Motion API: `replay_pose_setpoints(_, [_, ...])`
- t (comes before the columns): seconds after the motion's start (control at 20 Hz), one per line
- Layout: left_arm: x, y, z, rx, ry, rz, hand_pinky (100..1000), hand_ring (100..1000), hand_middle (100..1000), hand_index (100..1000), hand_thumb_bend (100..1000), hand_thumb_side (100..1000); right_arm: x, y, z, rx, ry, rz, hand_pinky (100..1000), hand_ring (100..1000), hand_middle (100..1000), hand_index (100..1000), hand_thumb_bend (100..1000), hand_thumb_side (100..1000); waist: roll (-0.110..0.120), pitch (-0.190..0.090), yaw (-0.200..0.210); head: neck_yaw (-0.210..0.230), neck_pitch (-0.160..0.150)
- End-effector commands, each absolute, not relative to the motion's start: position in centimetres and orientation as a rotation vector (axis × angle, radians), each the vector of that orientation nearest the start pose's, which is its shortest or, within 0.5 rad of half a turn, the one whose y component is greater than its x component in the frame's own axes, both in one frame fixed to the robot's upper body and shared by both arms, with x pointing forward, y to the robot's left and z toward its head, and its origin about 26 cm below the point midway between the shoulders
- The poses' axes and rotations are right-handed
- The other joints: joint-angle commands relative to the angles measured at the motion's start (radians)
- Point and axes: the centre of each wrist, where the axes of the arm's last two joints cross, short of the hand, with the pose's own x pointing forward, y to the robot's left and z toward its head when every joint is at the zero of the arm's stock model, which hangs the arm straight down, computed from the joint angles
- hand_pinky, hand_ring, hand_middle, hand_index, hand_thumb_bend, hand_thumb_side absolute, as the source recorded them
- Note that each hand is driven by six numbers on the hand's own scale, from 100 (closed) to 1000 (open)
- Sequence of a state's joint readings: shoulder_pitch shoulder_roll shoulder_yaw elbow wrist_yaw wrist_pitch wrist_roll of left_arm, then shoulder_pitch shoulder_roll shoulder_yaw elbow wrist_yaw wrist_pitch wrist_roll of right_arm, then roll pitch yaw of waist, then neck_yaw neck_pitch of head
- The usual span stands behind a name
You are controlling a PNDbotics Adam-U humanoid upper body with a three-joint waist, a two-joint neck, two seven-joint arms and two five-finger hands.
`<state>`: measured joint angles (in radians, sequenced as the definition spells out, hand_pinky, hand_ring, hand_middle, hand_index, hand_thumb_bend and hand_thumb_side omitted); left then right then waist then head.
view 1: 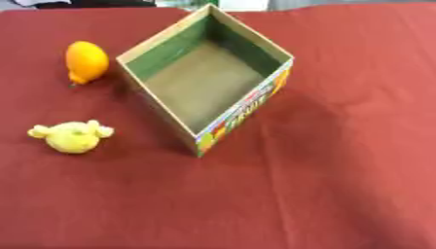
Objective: Pick up objects on the table and place them in the box.
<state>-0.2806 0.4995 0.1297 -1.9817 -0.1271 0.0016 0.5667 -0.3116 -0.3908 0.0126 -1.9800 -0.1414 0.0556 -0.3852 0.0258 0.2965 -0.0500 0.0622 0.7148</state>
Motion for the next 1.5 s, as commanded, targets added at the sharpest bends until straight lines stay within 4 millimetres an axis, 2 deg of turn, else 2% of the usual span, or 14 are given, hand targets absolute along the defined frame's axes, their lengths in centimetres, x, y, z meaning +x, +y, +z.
replay_pose_setpoints(0.05, [29.2,32.0,24.3,0.921,-2.414,0.062,530,703,771,845,100,716,30.0,-26.8,21.2,-0.276,-2.269,-0.050,660,654,606,847,100,868,0.002,-0.024,0.001,0.003,0.008])
replay_pose_setpoints(0.35, [29.3,32.0,26.0,0.997,-2.439,-0.056,530,702,771,849,100,693,29.9,-26.8,21.0,-0.272,-2.260,-0.045,661,654,606,847,100,868,0.004,-0.037,-0.001,0.003,0.010])
replay_pose_setpoints(0.6, [29.3,31.7,27.3,1.116,-2.265,-0.274,526,702,777,854,100,663,29.9,-26.7,20.9,-0.267,-2.251,-0.045,661,654,606,847,100,868,0.004,-0.050,-0.002,-0.003,0.021])
replay_pose_setpoints(0.8, [29.4,31.4,28.3,1.207,-2.168,-0.474,539,707,785,865,100,637,29.9,-26.7,20.8,-0.262,-2.246,-0.039,661,655,606,847,100,868,0.001,-0.054,-0.004,-0.024,0.015])
replay_pose_setpoints(1.0, [29.4,31.0,29.4,1.275,-2.108,-0.644,555,712,788,871,100,618,29.9,-26.7,20.8,-0.261,-2.247,-0.032,662,655,606,847,100,868,-0.004,-0.051,-0.009,-0.041,0.005])
replay_pose_setpoints(1.5, [29.4,30.0,31.3,1.397,-1.929,-0.955,594,722,792,886,100,651,30.0,-26.6,21.1,-0.256,-2.251,-0.003,662,656,605,848,100,868,-0.012,-0.031,-0.011,-0.047,-0.016])
